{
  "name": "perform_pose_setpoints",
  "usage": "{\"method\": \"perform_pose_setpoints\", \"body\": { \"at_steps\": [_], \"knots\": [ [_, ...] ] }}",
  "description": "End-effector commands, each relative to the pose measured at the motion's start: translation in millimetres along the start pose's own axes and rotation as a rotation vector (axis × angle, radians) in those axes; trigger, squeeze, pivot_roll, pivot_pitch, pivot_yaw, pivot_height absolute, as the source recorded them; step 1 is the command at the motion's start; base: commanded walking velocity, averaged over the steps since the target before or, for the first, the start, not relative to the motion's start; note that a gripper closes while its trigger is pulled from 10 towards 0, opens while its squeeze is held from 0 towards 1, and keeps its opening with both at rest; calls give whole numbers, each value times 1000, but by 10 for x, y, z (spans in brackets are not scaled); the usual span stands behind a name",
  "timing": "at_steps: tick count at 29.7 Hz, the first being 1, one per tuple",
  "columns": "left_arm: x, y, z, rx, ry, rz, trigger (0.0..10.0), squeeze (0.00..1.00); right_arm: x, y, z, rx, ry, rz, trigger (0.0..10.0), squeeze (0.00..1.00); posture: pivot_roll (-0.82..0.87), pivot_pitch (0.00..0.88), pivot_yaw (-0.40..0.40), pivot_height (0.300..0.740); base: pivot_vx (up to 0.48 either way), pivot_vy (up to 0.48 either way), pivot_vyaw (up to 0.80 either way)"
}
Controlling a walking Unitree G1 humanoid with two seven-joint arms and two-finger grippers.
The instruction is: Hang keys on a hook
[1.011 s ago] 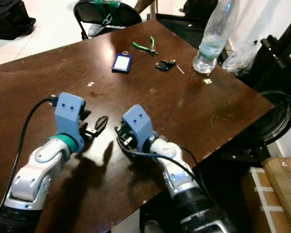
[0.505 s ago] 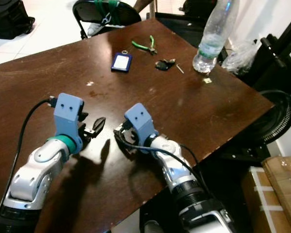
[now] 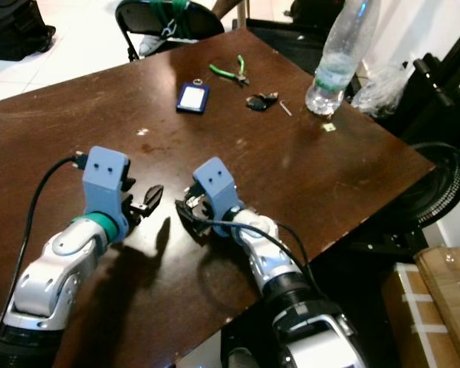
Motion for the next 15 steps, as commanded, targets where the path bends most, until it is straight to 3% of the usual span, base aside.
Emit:
{"method": "perform_pose_setpoints", "body": {
  "at_steps": [1,4,5,6,7,8,9,13,14,15],
  "knots": [
    [-34,-14,-5,4,4,16,10000,0,-46,8,23,3,15,7,10000,0,-42,191,73,740,0,0,0],
    [-33,-14,-3,5,4,16,10000,0,-56,20,31,6,16,9,10000,0,-40,192,73,740,0,0,0],
    [-37,-17,2,7,4,18,10000,0,-71,27,41,10,17,12,8824,0,-40,192,73,740,0,0,0],
    [-37,-17,2,7,4,18,10000,0,-71,27,41,10,17,12,8824,0,-40,192,73,740,0,0,0],
    [-43,-23,8,9,5,20,10000,0,-87,31,50,12,19,17,4941,0,-36,193,74,740,0,0,0],
    [-43,-23,8,9,5,20,10000,0,-87,31,50,12,19,17,4941,0,-36,193,74,740,0,0,0],
    [-51,-27,12,10,6,23,10000,0,-100,35,54,14,22,19,3020,0,-36,193,74,740,0,0,0],
    [-55,-29,14,11,7,25,10000,0,-107,38,55,15,24,20,3020,0,-36,193,74,740,0,0,0],
    [-64,-28,10,10,7,28,10000,0,-123,36,53,13,29,21,157,0,-37,194,77,740,0,0,0],
    [-64,-28,10,10,7,28,10000,0,-123,36,53,13,29,21,157,0,-37,194,77,740,0,0,0]
  ]
}}
Point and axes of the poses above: a point about 5 cm out from each wrist's last joint towards the gripper, its own y axis pointing out of the wrist towards the gripper, its own x axis along the axis of the wrist's last joint, z = x × y, the point moved 6 cm from there along y, pointing out of the wrist towards the gripper, and after that the axes turned 4 degrees about -y, right-handed, at the moved point
